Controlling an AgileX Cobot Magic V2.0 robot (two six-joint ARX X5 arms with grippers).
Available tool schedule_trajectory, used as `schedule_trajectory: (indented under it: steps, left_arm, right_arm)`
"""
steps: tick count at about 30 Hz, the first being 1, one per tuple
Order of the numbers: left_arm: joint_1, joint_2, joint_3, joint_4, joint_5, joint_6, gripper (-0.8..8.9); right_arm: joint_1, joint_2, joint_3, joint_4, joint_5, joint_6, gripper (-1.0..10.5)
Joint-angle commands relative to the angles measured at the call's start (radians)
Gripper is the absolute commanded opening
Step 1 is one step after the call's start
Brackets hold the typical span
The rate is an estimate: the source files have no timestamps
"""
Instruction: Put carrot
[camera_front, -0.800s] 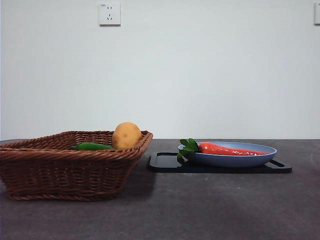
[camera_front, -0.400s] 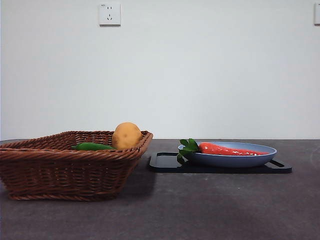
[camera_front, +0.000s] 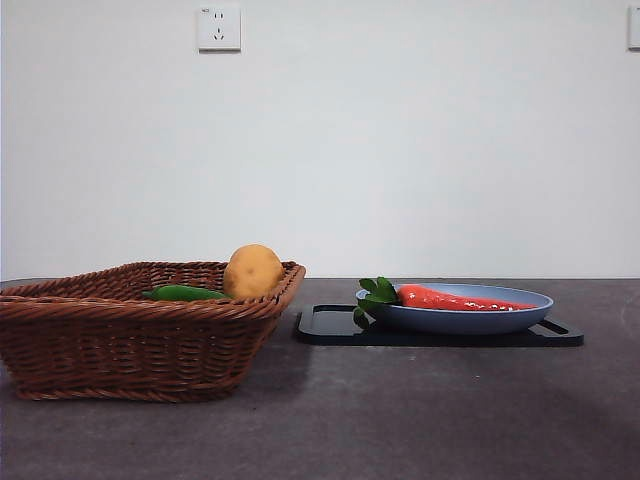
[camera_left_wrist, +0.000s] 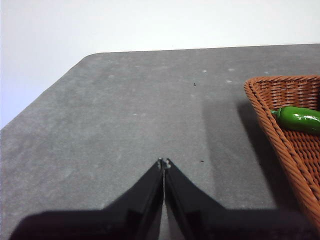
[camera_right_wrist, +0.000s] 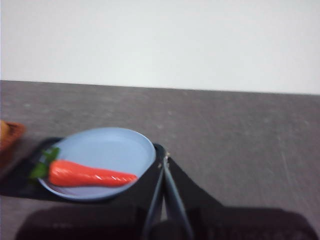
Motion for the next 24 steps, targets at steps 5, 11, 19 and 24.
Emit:
schedule_trajectory:
  steps: [5, 11, 19, 24]
  left_arm:
    - [0.003, -0.003, -0.005, 0.007, -0.003, -0.005, 0.08]
    - [0.003, -0.003, -0.005, 0.007, -0.003, -0.005, 0.08]
    - [0.003, -0.003, -0.005, 0.008, -0.003, -0.005, 0.08]
    - [0.003, -0.003, -0.005, 0.007, -0.003, -0.005, 0.08]
  right_arm:
    - [-0.061, -0.063, -0.166, 0.075, -0.018, 0.048, 0.0]
    - [-0.06, -0.063, -0.228, 0.076, -0.019, 0.09, 0.0]
    - [-0.059, -0.063, -0.237, 0.085, -0.018, 0.089, 0.0]
    - [-0.059, -0.062, -0.237, 0.086, -0.011, 0.089, 0.0]
